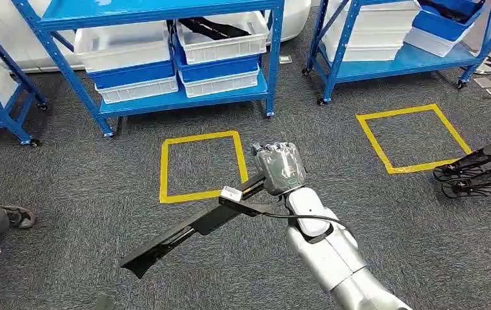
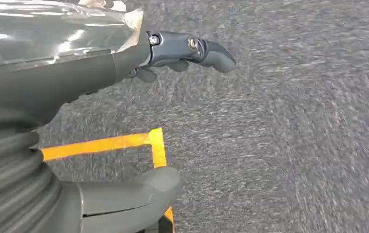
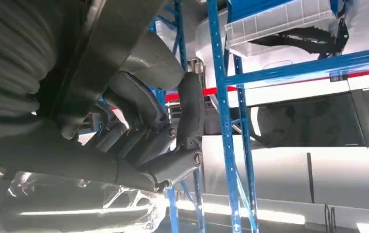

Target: Take the parts from the cabinet and place them on the table.

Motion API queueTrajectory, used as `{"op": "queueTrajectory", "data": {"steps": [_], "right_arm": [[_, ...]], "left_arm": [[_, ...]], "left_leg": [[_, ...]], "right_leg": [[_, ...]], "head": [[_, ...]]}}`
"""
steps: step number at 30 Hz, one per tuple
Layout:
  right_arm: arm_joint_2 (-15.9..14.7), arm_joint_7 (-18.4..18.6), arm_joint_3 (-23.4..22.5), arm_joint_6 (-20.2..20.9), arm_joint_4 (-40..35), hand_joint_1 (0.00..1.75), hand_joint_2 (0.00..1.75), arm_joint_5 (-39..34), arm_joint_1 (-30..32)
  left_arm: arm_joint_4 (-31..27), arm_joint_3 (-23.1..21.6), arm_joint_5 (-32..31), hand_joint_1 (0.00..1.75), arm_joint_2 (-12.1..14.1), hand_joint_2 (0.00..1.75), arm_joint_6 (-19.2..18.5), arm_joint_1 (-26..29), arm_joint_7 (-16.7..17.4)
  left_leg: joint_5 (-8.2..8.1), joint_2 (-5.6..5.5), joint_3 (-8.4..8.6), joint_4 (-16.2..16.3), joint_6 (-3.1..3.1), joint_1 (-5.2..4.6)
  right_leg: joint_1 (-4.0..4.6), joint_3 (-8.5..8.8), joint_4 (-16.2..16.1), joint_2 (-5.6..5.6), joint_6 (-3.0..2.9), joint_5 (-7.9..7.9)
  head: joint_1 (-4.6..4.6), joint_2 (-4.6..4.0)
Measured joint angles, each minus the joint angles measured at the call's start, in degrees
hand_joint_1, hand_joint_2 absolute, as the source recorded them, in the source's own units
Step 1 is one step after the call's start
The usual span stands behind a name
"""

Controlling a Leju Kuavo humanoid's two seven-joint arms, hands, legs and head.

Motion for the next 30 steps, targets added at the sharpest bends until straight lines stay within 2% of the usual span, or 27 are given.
{"op": "queueTrajectory", "data": {"steps": [2, 3, 4, 5, 6, 7, 8, 9, 10, 11, 13, 14, 15, 16, 18, 19, 20, 21, 23, 24, 25, 26, 27, 28, 29, 30], "right_arm": [[0.20, 0.00, 0.02, 0.00, -0.02, 1.71, 1.75, -0.02, 0.02], [0.22, 0.00, 0.02, 0.00, -0.02, 1.71, 1.75, -0.02, -0.06], [0.15, 0.00, -0.02, 0.00, -0.02, 1.71, 1.75, -0.02, -0.13], [0.07, 0.00, -0.02, 0.02, -0.02, 1.71, 1.75, -0.02, -0.20], [0.02, 0.00, -0.02, 0.02, -0.02, 1.71, 1.75, -0.04, -0.27], [-0.02, 0.00, -0.02, 0.02, -0.02, 1.71, 1.75, -0.07, -0.22], [-0.09, 0.00, -0.02, 0.02, 0.04, 1.71, 1.75, -0.07, -0.09], [-0.15, 0.00, -0.02, 0.02, 0.11, 1.71, 1.75, -0.07, -0.02], [-0.22, 0.00, -0.02, 0.02, 0.13, 1.71, 1.75, -0.07, 0.01], [-0.28, 0.00, -0.02, 0.02, 0.13, 1.71, 1.75, -0.04, 0.01], [-0.31, 0.00, -0.02, 0.02, 0.13, 1.71, 1.75, -0.06, -0.09], [-0.31, 0.00, -0.02, 0.02, 0.13, 1.71, 1.75, -0.04, -0.25], [-0.17, -0.04, -0.02, 0.02, 0.11, 1.71, 1.75, 0.00, -0.20], [-0.26, -0.02, -0.04, 0.04, 0.13, 1.71, 1.75, 0.00, -0.26], [-0.26, -0.07, -0.04, 0.04, 0.13, 1.71, 1.75, 0.00, -0.16], [-0.24, -0.13, -0.02, 0.07, 0.13, 1.71, 1.75, 0.02, -0.24], [-0.15, -0.15, -0.02, 0.07, 0.13, 1.71, 1.75, 0.02, -0.30], [-0.09, -0.15, -0.02, 0.07, 0.13, 1.71, 1.75, 0.02, -0.32], [0.02, -0.15, -0.02, 0.07, 0.13, 1.71, 1.75, 0.02, -0.27], [0.02, -0.15, -0.02, 0.09, 0.13, 1.71, 1.75, 0.02, -0.23], [0.02, -0.15, -0.02, 0.09, 0.13, 1.71, 1.75, 0.02, -0.20], [0.02, -0.17, -0.02, 0.09, 0.13, 1.71, 1.75, 0.02, -0.20], [0.04, -0.20, -0.02, 0.09, 0.13, 1.71, 1.75, 0.02, -0.21], [0.07, -0.24, -0.02, 0.09, 0.13, 1.71, 1.75, 0.00, -0.23], [0.13, -0.26, -0.02, 0.09, 0.13, 1.71, 1.75, -0.02, -0.29], [0.18, -0.35, -0.04, 0.09, 0.13, 1.71, 1.75, -0.09, -0.37]], "left_arm": [[0.00, 0.04, 0.02, 0.00, 0.20, 1.75, 0.04, 0.00, -0.02], [0.00, 0.04, 0.04, 0.00, 0.29, 1.75, 0.07, 0.02, -0.02], [0.00, 0.04, 0.02, 0.00, 0.22, 1.75, 0.07, -0.01, -0.02], [0.00, 0.07, 0.02, 0.00, 0.09, 1.75, 0.07, -0.08, -0.06], [0.00, 0.07, 0.02, 0.00, 0.09, 1.75, 0.07, -0.11, -0.06], [0.00, 0.07, 0.02, 0.00, 0.02, 1.75, 0.04, -0.09, -0.06], [0.00, 0.07, 0.02, 0.00, -0.07, 1.75, 0.04, -0.05, -0.09], [0.00, 0.07, 0.02, 0.00, -0.09, 1.75, 0.04, -0.03, -0.11], [0.00, 0.07, 0.00, 0.00, -0.13, 1.75, 0.04, 0.01, -0.11], [0.00, 0.07, 0.00, 0.00, -0.20, 1.75, 0.04, 0.02, -0.15], [0.00, 0.09, -0.02, 0.00, -0.24, 1.75, 0.04, 0.01, -0.20], [0.00, 0.09, -0.07, 0.00, -0.15, 1.75, 0.04, -0.02, -0.24], [0.00, 0.11, -0.07, 0.00, -0.13, 1.75, 0.04, -0.04, -0.28], [0.00, 0.15, -0.09, 0.00, -0.11, 1.75, 0.04, 0.01, -0.35], [0.00, 0.26, -0.09, 0.00, -0.15, 1.75, 0.04, 0.14, -0.35], [0.00, 0.33, -0.09, 0.00, -0.13, 1.75, 0.04, 0.14, -0.35], [0.00, 0.33, -0.11, 0.00, -0.13, 1.75, 0.04, 0.15, -0.39], [0.00, 0.33, -0.11, 0.00, -0.13, 1.75, 0.04, 0.15, -0.41], [0.00, 0.37, -0.09, 0.00, -0.04, 1.75, 0.04, 0.18, -0.44], [0.00, 0.37, -0.09, 0.00, -0.04, 1.75, 0.04, 0.19, -0.46], [0.00, 0.39, -0.09, 0.00, -0.04, 1.75, 0.04, 0.20, -0.52], [0.00, 0.42, -0.09, 0.00, -0.04, 1.75, 0.04, 0.20, -0.55], [0.00, 0.44, -0.09, 0.00, -0.04, 1.75, 0.04, 0.19, -0.57], [0.00, 0.50, -0.09, 0.00, -0.02, 1.75, 0.04, 0.16, -0.61], [0.00, 0.61, -0.09, 0.00, 0.02, 1.75, 0.04, 0.08, -0.66], [-0.02, 0.83, -0.09, 0.00, 0.13, 1.75, 0.04, -0.02, -0.68]], "left_leg": [[0.31, 0.02, -0.23, -0.03, 0.57, -0.41], [0.89, 0.03, -0.22, -0.61, 1.01, -0.45], [2.05, 0.46, 0.22, -2.14, 1.07, 0.47], [2.69, 0.53, 0.09, -2.64, 1.23, 0.21], [3.11, 0.61, -0.48, -2.64, 1.51, 0.20], [3.41, 0.62, -1.00, -2.61, 1.42, 0.17], [3.75, 0.66, -1.53, -2.58, 1.39, 0.14], [4.09, 0.68, -2.08, -2.51, 1.27, 0.15], [4.45, 0.68, -2.61, -2.41, 1.09, 0.19], [4.66, 0.68, -3.01, -2.26, 0.85, 0.26], [4.79, 0.67, -3.91, -1.18, 0.49, 0.50], [4.74, 0.72, -4.47, -0.55, 0.15, 0.47], [4.76, 0.68, -5.01, 0.04, -0.28, 0.01], [5.09, 0.61, -5.30, 0.06, -0.64, 0.05], [5.66, 0.63, -5.45, -0.01, -1.22, 0.38], [5.36, 0.51, -5.81, 0.23, -1.58, 0.68], [3.69, 0.41, -6.48, 1.46, -1.96, 0.78], [0.98, 0.41, -7.62, 4.53, -2.25, 0.85], [-4.44, 0.37, -11.50, 14.60, -2.72, 0.99], [-5.60, 0.37, -12.51, 17.70, -2.78, 1.03], [-5.49, 0.37, -12.18, 18.12, -2.74, 1.08], [-4.40, 0.37, -10.50, 15.98, -2.55, 1.08], [-2.71, 0.37, -7.60, 11.74, -2.29, 1.07], [-0.72, 0.26, -3.44, 5.65, -1.86, 1.05], [-0.23, -0.16, -0.27, 0.97, -1.33, 1.01], [-0.46, -0.18, -0.02, 0.35, -1.21, 0.57]], "right_leg": [[-0.44, -0.11, -0.22, -0.06, 0.74, 0.49], [-0.25, -0.10, -0.53, -0.05, 1.32, 0.89], [0.05, -0.62, -0.12, -0.07, 1.41, 0.60], [0.00, -1.57, 1.41, 0.02, 1.36, -1.00], [-0.06, -3.13, 5.23, 0.01, 1.03, -3.45], [-0.25, -4.94, 9.86, 0.01, 0.92, -5.65], [-0.47, -6.67, 14.37, 0.01, 1.05, -7.53], [-0.60, -7.58, 17.31, 0.00, 1.45, -8.54], [-0.81, -6.82, 16.94, -0.01, 2.07, -8.31], [-1.04, -4.61, 13.82, -0.03, 2.75, -7.29], [-1.56, 2.34, 2.69, -0.14, 4.02, -4.16], [-1.53, 3.40, -0.11, -0.22, 3.59, -4.87], [-1.10, 3.49, -0.11, 0.14, 3.04, -4.04], [-1.05, 3.12, 0.43, 0.19, 2.45, -3.78], [-0.93, 2.68, 0.57, 0.25, 1.76, -3.33], [-1.59, 2.51, 0.35, 0.23, 0.98, -2.81], [-1.51, 2.25, 0.37, 0.21, 0.47, -2.48], [-1.48, 1.92, 0.37, 0.17, 0.06, -2.22], [-1.24, 0.99, 0.40, 0.13, -0.40, -1.55], [-1.11, 0.54, 0.41, 0.14, -0.37, -1.27], [-1.06, 0.13, 0.42, 0.15, -0.29, -0.95], [-1.02, -0.19, 0.42, 0.15, -0.23, -0.66], [-0.99, -0.40, 0.42, 0.19, -0.04, -0.48], [-0.93, -0.51, 0.42, 0.26, 0.07, -0.22], [-0.95, -0.49, 0.42, 0.25, 0.30, -0.06], [-0.43, -0.66, 0.39, 0.24, 0.75, 0.21]], "head": [[-0.26, 0.00], [-0.31, 0.00], [-0.26, 0.00], [-0.20, 0.00], [-0.07, 0.00], [-0.07, 0.00], [-0.09, 0.00], [-0.07, 0.00], [-0.09, 0.00], [-0.09, 0.00], [-0.07, 0.00], [-0.02, 0.00], [-0.04, 0.00], [-0.11, 0.00], [-0.13, 0.00], [-0.15, 0.00], [-0.22, 0.00], [-0.28, 0.00], [-0.35, 0.00], [-0.35, 0.00], [-0.35, 0.00], [-0.35, 0.00], [-0.35, 0.00], [-0.35, 0.00], [-0.37, 0.00], [-0.31, 0.00]]}}
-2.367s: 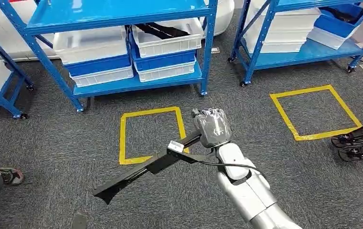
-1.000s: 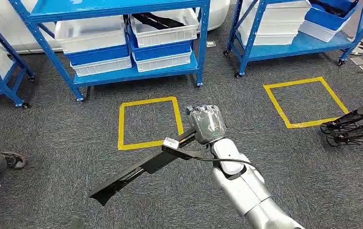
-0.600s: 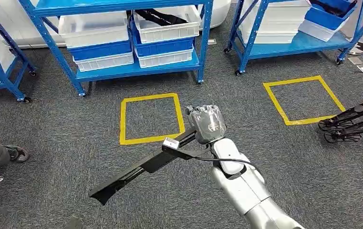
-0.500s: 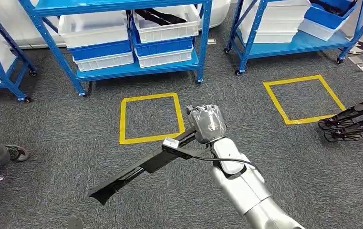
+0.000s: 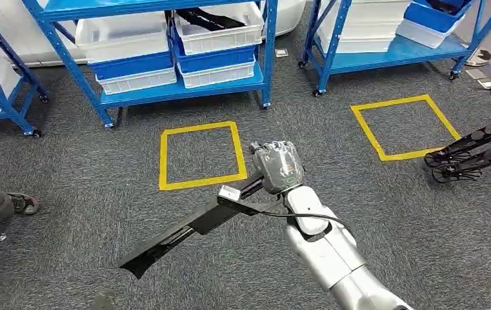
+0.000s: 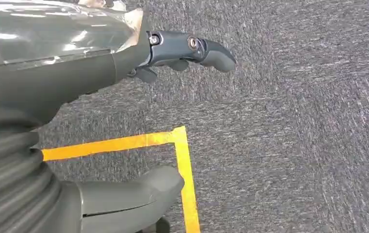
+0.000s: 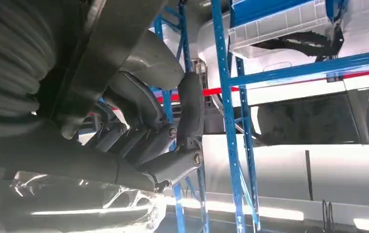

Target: Take the parts from the cabinet and place them on the table.

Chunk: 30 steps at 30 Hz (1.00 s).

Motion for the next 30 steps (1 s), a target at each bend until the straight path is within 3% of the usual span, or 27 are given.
{"op": "queueTrajectory", "data": {"steps": [2, 4, 5, 6, 8, 9, 10, 11, 12, 14, 15, 18, 19, 20, 21, 23, 24, 25, 26, 27, 29, 30], "right_arm": [[0.13, -0.15, 0.02, 0.00, 0.00, 1.71, 1.75, -0.09, -0.14], [0.20, -0.15, 0.02, 0.00, 0.00, 1.71, 1.75, -0.07, -0.16], [0.09, -0.17, 0.00, 0.00, 0.00, 1.71, 1.75, -0.09, -0.18], [0.09, -0.15, 0.00, 0.00, 0.00, 1.71, 1.75, -0.09, -0.32], [0.02, -0.15, 0.00, 0.00, 0.02, 1.71, 1.75, -0.11, -0.22], [-0.04, -0.15, 0.00, 0.02, 0.09, 1.71, 1.75, -0.13, -0.13], [-0.11, -0.15, 0.00, 0.02, 0.20, 1.71, 1.75, -0.13, -0.08], [-0.18, -0.15, 0.00, 0.02, 0.24, 1.71, 1.75, -0.13, -0.07], [-0.22, -0.15, 0.00, 0.02, 0.24, 1.71, 1.75, -0.13, -0.09], [-0.20, -0.15, 0.00, 0.02, 0.24, 1.71, 1.75, -0.13, -0.19], [-0.13, -0.15, 0.02, 0.02, 0.24, 1.71, 1.75, -0.15, -0.24], [-0.13, -0.15, 0.00, 0.02, 0.26, 1.71, 1.75, -0.15, -0.30], [-0.11, -0.15, 0.00, 0.02, 0.28, 1.71, 1.75, -0.15, -0.30], [-0.06, -0.17, 0.02, 0.02, 0.28, 1.71, 1.75, -0.13, -0.36], [0.07, -0.17, 0.02, 0.02, 0.31, 1.71, 1.75, -0.13, -0.37], [0.20, -0.17, 0.02, 0.02, 0.31, 1.71, 1.75, -0.13, -0.38], [0.17, -0.17, 0.02, 0.02, 0.33, 1.71, 1.75, -0.13, -0.36], [0.17, -0.17, 0.02, 0.02, 0.42, 1.71, 1.75, -0.13, -0.32], [0.17, -0.15, 0.04, 0.04, 0.48, 1.71, 1.75, -0.13, -0.27], [0.17, -0.17, 0.04, 0.02, 0.48, 1.71, 1.75, -0.13, -0.25], [0.20, -0.17, 0.04, 0.02, 0.46, 1.71, 1.75, -0.13, -0.29], [0.26, -0.15, 0.02, 0.02, 0.46, 1.71, 1.75, -0.13, -0.33]], "left_arm": [[0.00, 0.07, -0.02, 0.00, 0.02, 1.75, 0.00, 0.04, -0.07], [0.00, 0.16, 0.02, 0.00, 0.06, 1.75, 0.02, 0.05, -0.07], [0.00, 0.15, 0.02, 0.00, -0.09, 1.75, 0.02, 0.02, -0.07], [0.00, 0.18, 0.02, 0.00, -0.13, 1.75, 0.02, 0.02, -0.07], [0.00, 0.22, 0.02, 0.00, -0.15, 1.75, 0.02, 0.10, -0.07], [0.00, 0.22, 0.02, 0.00, -0.15, 1.75, 0.00, 0.11, -0.07], [0.00, 0.22, 0.02, 0.00, -0.18, 1.75, 0.00, 0.15, -0.07], [0.00, 0.24, 0.02, 0.00, -0.22, 1.75, -0.02, 0.18, -0.07], [0.00, 0.24, 0.02, 0.00, -0.28, 1.75, -0.02, 0.19, -0.07], [0.00, 0.24, 0.02, 0.00, -0.35, 1.75, -0.02, 0.17, -0.07], [0.00, 0.24, 0.02, 0.00, -0.33, 1.75, -0.02, 0.16, -0.07], [0.00, 0.28, 0.02, 0.00, -0.31, 1.75, -0.02, 0.25, -0.07], [0.02, 0.31, 0.02, 0.00, -0.29, 1.75, -0.02, 0.27, -0.07], [0.02, 0.37, 0.02, 0.00, -0.26, 1.75, -0.02, 0.27, -0.07], [0.02, 0.37, 0.00, 0.00, -0.31, 1.75, -0.02, 0.29, -0.09], [0.02, 0.46, 0.02, 0.00, -0.20, 1.75, -0.02, 0.31, -0.09], [0.02, 0.50, 0.02, 0.00, -0.22, 1.75, -0.02, 0.39, -0.07], [0.02, 0.52, 0.02, 0.00, -0.22, 1.75, -0.02, 0.46, -0.07], [0.02, 0.53, 0.02, 0.00, -0.24, 1.75, -0.02, 0.49, -0.09], [0.02, 0.55, 0.02, 0.00, -0.22, 1.75, -0.02, 0.49, -0.07], [0.00, 0.57, 0.02, 0.00, -0.20, 1.75, -0.02, 0.44, -0.09], [0.00, 0.57, 0.02, 0.00, -0.13, 1.75, -0.02, 0.32, -0.09]], "left_leg": [[0.35, 0.00, -0.40, -0.05, 0.47, -0.38], [1.51, 0.05, -0.35, -0.98, 1.45, -0.53], [2.44, 0.51, -0.30, -1.87, 1.78, -0.09], [2.92, 0.50, -0.72, -2.07, 2.43, -0.08], [3.52, 0.59, -1.68, -2.02, 2.55, -0.23], [3.85, 0.62, -2.21, -1.97, 2.57, -0.30], [4.21, 0.62, -2.76, -1.85, 2.51, -0.35], [4.43, 0.62, -3.17, -1.70, 2.34, -0.36], [4.56, 0.61, -3.51, -1.48, 2.23, -0.37], [4.69, 0.60, -4.04, -0.68, 2.00, -0.39], [4.82, 0.61, -4.44, -0.49, 1.65, -0.72], [5.53, 0.66, -4.92, -0.31, 0.60, -0.56], [5.77, 0.59, -5.07, -0.29, 0.25, -0.58], [4.94, 0.48, -5.52, 0.23, -0.06, -0.24], [2.55, 0.34, -6.33, 2.33, -0.44, -0.16], [-2.94, 0.27, -9.85, 11.43, -1.20, 0.19], [-4.75, 0.27, -11.35, 15.52, -1.45, 0.23], [-5.33, 0.28, -11.88, 17.57, -1.59, 0.31], [-4.67, 0.28, -10.96, 16.71, -1.57, 0.42], [-3.01, 0.28, -8.67, 13.33, -1.49, 0.53], [0.90, 0.19, -1.46, 2.39, -0.93, 0.54], [0.20, -0.02, 0.26, -0.71, -0.65, 0.46]], "right_leg": [[-0.32, -0.07, -0.08, -0.13, 0.57, 0.37], [-0.08, -0.13, -0.80, -0.13, 1.69, 1.12], [-0.11, -1.05, 0.34, -0.24, 1.49, -0.02], [-0.06, -2.21, 3.21, -0.21, 0.95, -2.31], [-0.15, -5.71, 12.31, -0.23, 0.44, -6.85], [-0.17, -7.08, 16.34, -0.22, 0.52, -8.51], [-0.17, -7.22, 17.84, -0.22, 0.98, -8.99], [-0.18, -5.47, 15.82, -0.23, 1.43, -8.38], [-0.17, -2.53, 11.41, -0.24, 1.89, -7.06], [-0.25, 4.40, 0.14, -0.36, 2.27, -4.34], [0.18, 4.38, -0.32, -0.34, 1.43, -4.65], [0.51, 4.02, -0.38, -0.17, 0.39, -3.67], [-0.02, 3.93, -0.67, -0.18, -0.19, -3.22], [-0.54, 3.83, -0.84, -0.27, -0.72, -2.79], [-0.50, 3.48, -0.84, -0.26, -1.32, -2.41], [-0.45, 2.67, -0.79, -0.28, -1.62, -1.86], [-0.41, 2.25, -0.75, -0.27, -1.60, -1.55], [-0.40, 1.84, -0.73, -0.26, -1.51, -1.27], [-0.40, 1.52, -0.73, -0.25, -1.33, -1.07], [-0.40, 1.26, -0.70, -0.24, -1.27, -0.81], [-0.41, 1.14, -0.70, -0.19, -0.80, -0.50], [-0.24, 1.03, -0.70, -0.20, -0.51, -0.32]], "head": [[-0.09, 0.00], [-0.09, 0.00], [0.00, 0.00], [0.13, 0.00], [0.17, 0.00], [0.15, 0.00], [0.15, 0.00], [0.15, 0.00], [0.15, 0.00], [0.17, 0.00], [0.02, 0.00], [0.11, 0.00], [0.13, 0.00], [0.13, 0.00], [-0.04, 0.00], [-0.11, 0.00], [-0.13, 0.00], [-0.13, 0.00], [-0.13, 0.00], [-0.15, 0.00], [-0.13, 0.00], [-0.13, 0.00]]}}
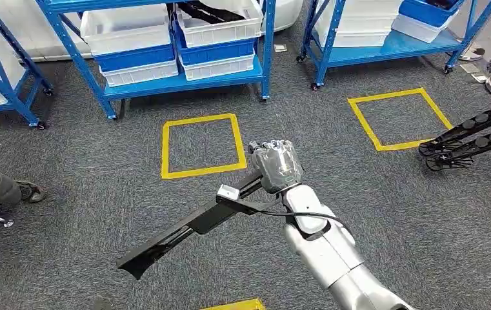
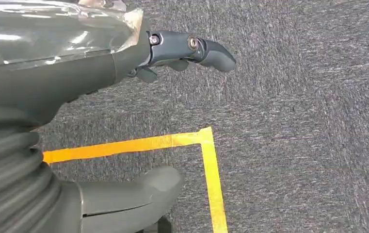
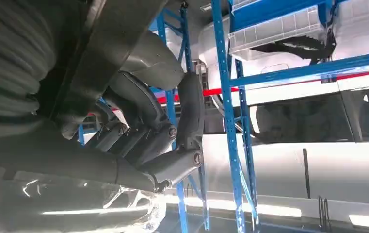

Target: Take the parts from the cabinet and place them on the table.

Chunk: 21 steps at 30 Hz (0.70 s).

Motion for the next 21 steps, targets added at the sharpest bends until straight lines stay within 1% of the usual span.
{"op": "queueTrajectory", "data": {"steps": [1, 3, 4, 5, 6, 7, 8, 9, 10, 11, 12, 13, 14, 15, 16, 17, 18, 19, 20, 21], "right_arm": [[-0.02, 0.00, 0.00, 0.00, 0.02, 1.71, 1.75, 0.00, -0.16], [0.11, -0.02, 0.02, 0.00, 0.00, 1.71, 1.75, 0.00, -0.16], [0.11, -0.02, 0.02, 0.00, 0.00, 1.71, 1.75, 0.00, -0.18], [0.04, -0.02, 0.00, 0.00, 0.00, 1.71, 1.75, 0.00, -0.22], [0.00, -0.02, 0.00, 0.00, 0.00, 1.71, 1.75, -0.04, -0.23], [0.00, -0.02, 0.00, 0.02, 0.00, 1.71, 1.75, -0.07, -0.31], [-0.02, 0.00, -0.02, 0.00, 0.02, 1.71, 1.75, -0.13, -0.26], [-0.09, 0.00, -0.02, 0.02, 0.04, 1.71, 1.75, -0.15, -0.09], [-0.13, -0.02, -0.02, 0.02, 0.13, 1.71, 1.75, -0.22, -0.03], [-0.22, -0.02, -0.02, 0.02, 0.26, 1.71, 1.75, -0.22, -0.01], [-0.26, -0.02, -0.02, 0.02, 0.33, 1.71, 1.75, -0.24, -0.03], [-0.26, -0.09, -0.02, 0.00, 0.33, 1.71, 1.75, -0.28, -0.06], [-0.24, -0.15, -0.02, 0.00, 0.33, 1.71, 1.75, -0.37, -0.19], [-0.22, -0.17, 0.00, 0.00, 0.33, 1.71, 1.75, -0.48, -0.39], [-0.13, -0.20, 0.02, 0.00, 0.33, 1.71, 1.75, -0.63, -0.52], [-0.15, -0.33, 0.00, 0.00, 0.35, 1.71, 1.75, -0.76, -0.65], [-0.15, -0.39, 0.00, -0.02, 0.44, 1.71, 1.75, -0.85, -0.64], [-0.15, -0.57, 0.00, -0.04, 0.50, 1.71, 1.75, -0.98, -0.68], [-0.07, -0.70, 0.02, -0.04, 0.50, 1.71, 1.75, -1.09, -0.79], [0.07, -0.74, 0.02, -0.07, 0.50, 1.71, 1.75, -1.18, -0.96]], "left_arm": [[0.00, 0.00, 0.00, 0.00, 0.00, 1.75, 0.00, 0.00, 0.00], [0.02, 0.02, 0.00, 0.00, 0.02, 1.75, 0.00, 0.03, -0.02], [0.00, 0.04, 0.02, 0.00, 0.02, 1.75, 0.02, 0.03, -0.02], [0.00, 0.04, 0.02, 0.00, -0.09, 1.75, 0.02, 0.00, -0.02], [0.00, 0.04, 0.02, 0.00, -0.24, 1.75, 0.04, -0.04, -0.04], [0.00, 0.07, 0.02, 0.00, -0.20, 1.75, 0.07, -0.06, -0.04], [0.00, 0.09, 0.04, 0.00, -0.20, 1.75, 0.07, -0.03, -0.07], [0.00, 0.09, 0.04, 0.00, -0.24, 1.75, 0.07, 0.03, -0.28], [0.00, 0.11, 0.00, 0.00, -0.26, 1.75, 0.07, 0.07, -0.44], [0.02, 0.11, -0.02, 0.00, -0.31, 1.75, 0.07, 0.11, -0.57], [0.00, 0.11, -0.04, 0.00, -0.39, 1.75, 0.07, 0.14, -0.63], [0.00, 0.13, -0.09, 0.00, -0.44, 1.75, 0.13, 0.14, -0.72], [0.00, 0.13, -0.11, 0.00, -0.46, 1.75, 0.15, 0.13, -0.81], [0.00, 0.15, -0.17, 0.00, -0.48, 1.75, 0.24, 0.12, -0.85], [0.00, 0.20, -0.17, 0.00, -0.46, 1.75, 0.39, 0.09, -0.92], [0.00, 0.24, -0.20, 0.00, -0.46, 1.75, 0.46, 0.12, -0.94], [0.02, 0.26, -0.20, 0.00, -0.48, 1.75, 0.50, 0.17, -0.94], [0.00, 0.28, -0.28, 0.00, -0.48, 1.75, 0.50, 0.19, -0.94], [0.02, 0.31, -0.37, 0.00, -0.33, 1.75, 0.57, 0.18, -0.94], [0.02, 0.31, -0.48, 0.00, -0.42, 1.75, 0.57, 0.22, -0.94]], "left_leg": [[0.55, -0.02, -0.24, 0.05, 0.36, -0.39], [0.83, 0.02, -0.57, 0.25, 0.87, -0.76], [1.23, 0.02, -0.64, -0.02, 1.42, -0.87], [2.21, 0.36, -0.52, -1.10, 2.18, -0.17], [2.65, 0.50, -0.74, -1.35, 2.51, -0.48], [2.96, 0.53, -1.27, -1.33, 2.99, -0.52], [3.14, 0.55, -1.73, -1.31, 3.05, -0.61], [3.51, 0.59, -2.30, -1.28, 3.13, -0.71], [3.78, 0.60, -2.72, -1.20, 3.10, -0.74], [4.04, 0.60, -3.12, -1.13, 3.03, -0.76], [4.23, 0.59, -3.45, -0.98, 2.84, -0.76], [4.32, 0.58, -3.70, -0.77, 2.70, -0.76], [4.38, 0.57, -3.88, -0.43, 2.59, -0.76], [4.41, 0.61, -4.15, -0.04, 2.44, -0.83], [4.46, 0.65, -4.58, 0.23, 2.07, -1.26], [4.70, 0.66, -4.75, 0.25, 1.72, -1.20], [4.92, 0.68, -4.79, 0.20, 1.38, -1.12], [5.18, 0.68, -4.82, 0.09, 0.99, -1.02], [5.10, 0.57, -5.08, 0.28, 0.87, -0.94], [3.97, 0.41, -5.53, 1.17, 0.46, -0.73]], "right_leg": [[0.37, -0.17, 0.06, -0.09, 0.34, 0.22], [0.10, -0.33, -0.09, -0.11, 1.01, 0.66], [0.13, -0.33, -0.33, -0.11, 1.53, 1.00], [0.29, -0.90, 0.20, -0.13, 1.73, 0.63], [0.23, -1.84, 1.78, -0.08, 1.51, -0.91], [0.17, -3.36, 5.36, -0.08, 1.02, -3.27], [0.13, -5.21, 10.02, -0.08, 0.74, -5.48], [0.11, -7.26, 15.39, -0.08, 0.71, -7.68], [0.11, -8.05, 17.96, -0.08, 0.89, -8.54], [0.11, -7.54, 18.04, -0.08, 1.27, -8.47], [0.11, -5.28, 15.02, -0.09, 1.75, -7.49], [0.12, -2.22, 10.15, -0.10, 2.16, -6.00], [0.10, 1.45, 4.17, -0.14, 2.44, -4.35], [0.07, 3.42, -0.10, -0.25, 2.10, -4.36], [0.60, 3.72, -0.05, -0.15, 1.67, -3.98], [0.56, 3.32, 0.11, -0.06, 1.24, -3.74], [0.60, 3.11, 0.19, -0.04, 1.07, -3.65], [0.69, 3.07, 0.20, -0.03, 0.71, -3.42], [-0.26, 3.16, -0.12, -0.06, 0.12, -3.02], [-0.27, 3.08, -0.14, -0.01, -0.19, -2.79]], "head": [[0.13, 0.00], [0.13, 0.00], [0.09, 0.00], [0.15, 0.00], [0.20, 0.00], [0.28, 0.00], [0.26, 0.00], [0.26, 0.00], [0.28, 0.00], [0.26, 0.00], [0.26, 0.00], [0.26, 0.00], [0.28, 0.00], [0.28, 0.00], [0.22, 0.00], [0.22, 0.00], [0.15, 0.00], [0.20, 0.00], [0.22, 0.00], [0.17, 0.00]]}}
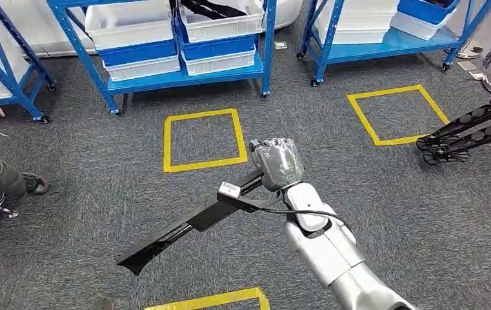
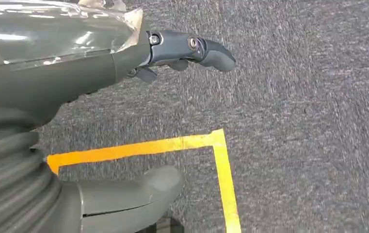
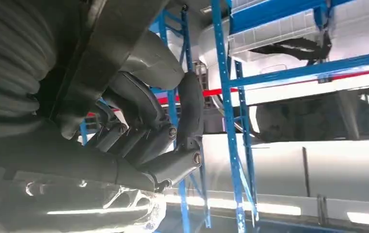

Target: Take the parts from the cabinet and place them on the table.

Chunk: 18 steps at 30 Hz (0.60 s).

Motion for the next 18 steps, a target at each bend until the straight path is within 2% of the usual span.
{"op": "queueTrajectory", "data": {"steps": [1, 3, 4, 5, 6, 7, 8, 9, 10, 11, 13, 14, 18], "right_arm": [[0.15, -0.02, 0.00, -0.02, 0.00, 1.71, 1.75, -0.24, -0.15], [0.31, -0.04, 0.02, -0.04, 0.00, 1.71, 1.75, -0.74, -0.17], [0.31, -0.20, 0.02, -0.04, 0.00, 1.71, 1.75, -1.12, -0.10], [0.33, -0.35, 0.02, -0.04, 0.00, 1.71, 1.75, -1.62, -0.09], [0.33, -0.57, 0.00, -0.07, 0.00, 1.71, 1.75, -2.29, -0.10], [0.35, -0.81, 0.00, -0.07, 0.00, 1.71, 1.75, -2.84, -0.12], [0.44, -0.96, 0.00, -0.11, -0.02, 1.71, 1.75, -3.30, -0.16], [0.61, -1.03, -0.02, -0.13, -0.04, 1.71, 1.75, -3.69, -0.20], [0.68, -1.03, -0.04, -0.13, -0.04, 1.71, 1.75, -3.89, -0.31], [0.72, -1.05, -0.02, -0.15, -0.04, 1.71, 1.75, -3.93, -0.39], [0.79, -1.05, -0.04, -0.17, -0.07, 1.71, 1.75, -4.00, -0.41], [0.72, -1.05, -0.07, -0.17, -0.07, 1.71, 1.75, -4.07, -0.43], [0.81, -1.07, -0.07, -0.20, -0.07, 1.71, 1.75, -4.06, -0.48]], "left_arm": [[0.00, 0.00, -0.15, 0.00, 0.00, 1.75, 0.00, -0.01, 0.00], [0.00, 0.07, -0.11, 0.00, 0.07, 1.75, 0.00, 0.10, 0.00], [0.00, 0.09, -0.13, 0.00, 0.07, 1.75, 0.00, 0.26, 0.00], [0.00, 0.09, -0.11, 0.00, 0.07, 1.75, 0.00, 0.39, 0.02], [0.00, 0.09, -0.13, 0.00, 0.07, 1.75, 0.02, 0.47, 0.00], [0.00, 0.09, -0.13, 0.00, 0.09, 1.75, 0.02, 0.47, 0.00], [0.00, 0.11, -0.13, 0.00, 0.11, 1.75, 0.02, 0.43, 0.00], [-0.02, 0.15, -0.13, 0.00, 0.20, 1.75, 0.06, 0.39, 0.00], [0.00, 0.22, -0.13, 0.00, 0.31, 1.75, 0.09, 0.34, 0.00], [-0.02, 0.22, -0.22, 0.00, 0.28, 1.75, 0.09, 0.37, -0.02], [0.00, 0.39, -0.20, 0.00, 0.22, 1.75, 0.26, 0.51, -0.02], [0.00, 0.57, -0.20, 0.00, 0.24, 1.75, 0.26, 0.53, -0.02], [0.00, 0.79, -0.20, 0.00, 0.31, 1.75, 0.35, 0.51, -0.02]], "left_leg": [[-2.47, -0.07, -1.16, 3.02, -0.46, 0.24], [-6.88, -0.12, -4.78, 11.79, -1.20, 0.49], [-8.20, -0.12, -6.42, 15.61, -1.46, 0.56], [-8.01, -0.12, -6.70, 16.50, -1.55, 0.66], [-6.60, -0.12, -5.61, 14.69, -1.48, 0.75], [-4.46, -0.12, -3.39, 10.85, -1.31, 0.78], [-2.10, -0.14, -0.54, 5.67, -1.03, 0.78], [-0.64, -0.34, 2.28, 0.14, -0.49, 0.75], [-1.43, -0.47, 2.91, -0.59, -0.16, 0.43], [-1.13, -0.42, 2.61, -0.85, 0.12, 0.20], [-0.85, -0.37, 2.55, -1.18, -0.32, 0.14], [-0.82, -0.41, 2.46, -1.18, -0.28, -0.19], [-0.72, -0.43, 2.32, -1.13, 0.15, -0.65]], "right_leg": [[-0.02, -0.14, 0.00, -0.03, -0.50, 0.23], [0.15, -0.41, 0.04, -0.04, -0.70, 0.37], [0.25, -0.58, 0.09, -0.05, -0.70, 0.41], [0.26, -0.69, 0.14, -0.04, -0.84, 0.51], [0.29, -0.71, 0.18, -0.02, -0.84, 0.51], [0.31, -0.68, 0.21, 0.02, -0.83, 0.50], [0.34, -0.63, 0.24, 0.07, -0.82, 0.50], [0.39, -0.62, 0.23, 0.12, -0.81, 0.51], [0.76, -1.00, 0.22, 0.10, -0.44, 0.69], [0.78, -1.25, 0.25, 0.10, -0.31, 0.77], [1.41, -1.52, 0.50, 0.10, -0.26, 0.60], [0.90, -1.72, 0.48, 0.05, -0.10, 0.69], [0.76, -1.82, 0.31, 0.02, 0.31, 0.92]], "head": [[-0.31, 0.00], [-0.31, 0.00], [-0.33, 0.00], [-0.33, 0.00], [-0.33, 0.00], [-0.33, 0.00], [-0.33, 0.00], [-0.33, 0.00], [-0.29, 0.00], [-0.28, 0.00], [-0.17, 0.00], [-0.20, 0.00], [-0.22, 0.00]]}}
